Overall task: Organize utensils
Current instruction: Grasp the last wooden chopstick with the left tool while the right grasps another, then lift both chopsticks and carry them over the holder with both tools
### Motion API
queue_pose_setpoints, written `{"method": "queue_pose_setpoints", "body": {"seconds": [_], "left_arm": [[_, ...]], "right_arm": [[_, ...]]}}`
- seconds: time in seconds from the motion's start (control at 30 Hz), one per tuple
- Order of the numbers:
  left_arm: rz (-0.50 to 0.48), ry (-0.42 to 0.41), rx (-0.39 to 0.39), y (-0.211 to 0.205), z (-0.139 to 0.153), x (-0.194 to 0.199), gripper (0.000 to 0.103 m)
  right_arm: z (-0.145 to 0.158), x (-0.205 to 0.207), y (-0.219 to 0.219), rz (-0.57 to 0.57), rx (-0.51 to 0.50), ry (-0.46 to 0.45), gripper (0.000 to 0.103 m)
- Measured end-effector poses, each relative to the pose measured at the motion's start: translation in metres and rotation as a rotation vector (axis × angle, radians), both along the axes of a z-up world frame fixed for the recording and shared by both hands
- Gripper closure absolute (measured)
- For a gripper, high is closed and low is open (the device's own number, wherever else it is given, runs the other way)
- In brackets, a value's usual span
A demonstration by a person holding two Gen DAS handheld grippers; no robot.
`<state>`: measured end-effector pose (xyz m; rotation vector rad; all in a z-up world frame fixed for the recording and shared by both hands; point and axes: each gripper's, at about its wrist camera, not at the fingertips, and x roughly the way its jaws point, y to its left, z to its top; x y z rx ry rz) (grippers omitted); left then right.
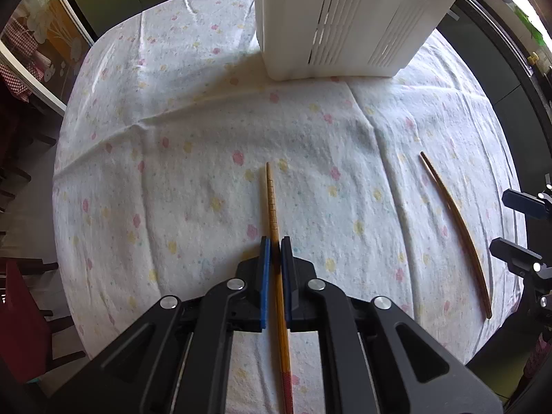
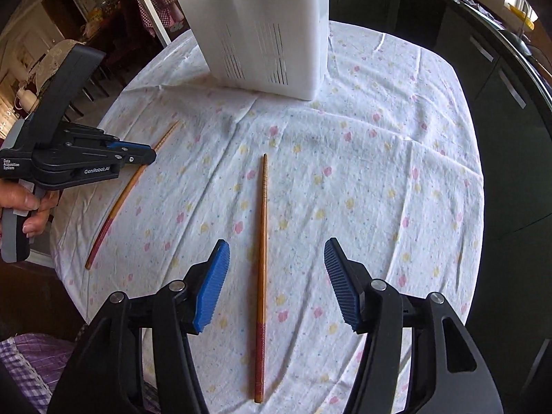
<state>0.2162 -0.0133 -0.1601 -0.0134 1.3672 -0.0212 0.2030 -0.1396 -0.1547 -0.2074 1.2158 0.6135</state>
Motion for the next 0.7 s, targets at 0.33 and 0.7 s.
{"method": "queue_pose_setpoints", "body": {"seconds": [0.33,0.7], "left_arm": [[-0.017,-0.105,-0.016,0.014,0.046,-0.017,0.097],[-0.069,-0.154,-0.019,0.002,0.066,-0.031,0.097]], "right_arm": [[-0.029,0.031,0.044,0.053,-0.115,0.038,0.053],[-0.027,0.031,0.076,0.103,-0.168,0.045,0.097]]}}
